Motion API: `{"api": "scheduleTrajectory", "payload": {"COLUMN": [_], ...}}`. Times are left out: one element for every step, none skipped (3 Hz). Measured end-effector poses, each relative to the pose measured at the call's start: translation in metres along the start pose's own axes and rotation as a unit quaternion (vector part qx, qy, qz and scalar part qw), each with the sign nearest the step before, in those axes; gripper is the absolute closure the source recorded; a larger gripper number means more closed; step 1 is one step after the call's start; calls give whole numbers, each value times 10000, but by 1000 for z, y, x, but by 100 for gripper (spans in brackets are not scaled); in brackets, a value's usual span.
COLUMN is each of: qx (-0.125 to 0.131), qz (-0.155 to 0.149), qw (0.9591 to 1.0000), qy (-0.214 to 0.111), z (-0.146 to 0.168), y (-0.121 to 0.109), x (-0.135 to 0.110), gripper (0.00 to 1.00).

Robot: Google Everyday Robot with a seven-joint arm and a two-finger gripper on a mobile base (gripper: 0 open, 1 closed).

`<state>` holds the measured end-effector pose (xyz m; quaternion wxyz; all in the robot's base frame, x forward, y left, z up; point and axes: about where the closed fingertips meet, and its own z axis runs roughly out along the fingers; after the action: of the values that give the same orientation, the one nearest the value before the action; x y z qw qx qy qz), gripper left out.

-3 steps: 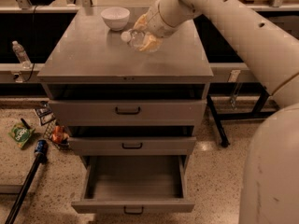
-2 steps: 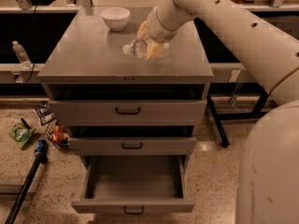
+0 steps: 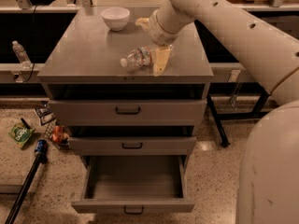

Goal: Pick water bottle from bottom drawer and place on counter

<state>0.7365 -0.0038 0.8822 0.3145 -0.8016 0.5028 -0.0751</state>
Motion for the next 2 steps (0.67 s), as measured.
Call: {"api": "scheduleTrajectory", "payload": {"qx": [-35,-58], "qz": [76,180], "qw": [10000,9998], "qy": [-19,-80], "z": [-1,-1], "y": [5,9], "x": [1,0], "gripper": [0,0]}}
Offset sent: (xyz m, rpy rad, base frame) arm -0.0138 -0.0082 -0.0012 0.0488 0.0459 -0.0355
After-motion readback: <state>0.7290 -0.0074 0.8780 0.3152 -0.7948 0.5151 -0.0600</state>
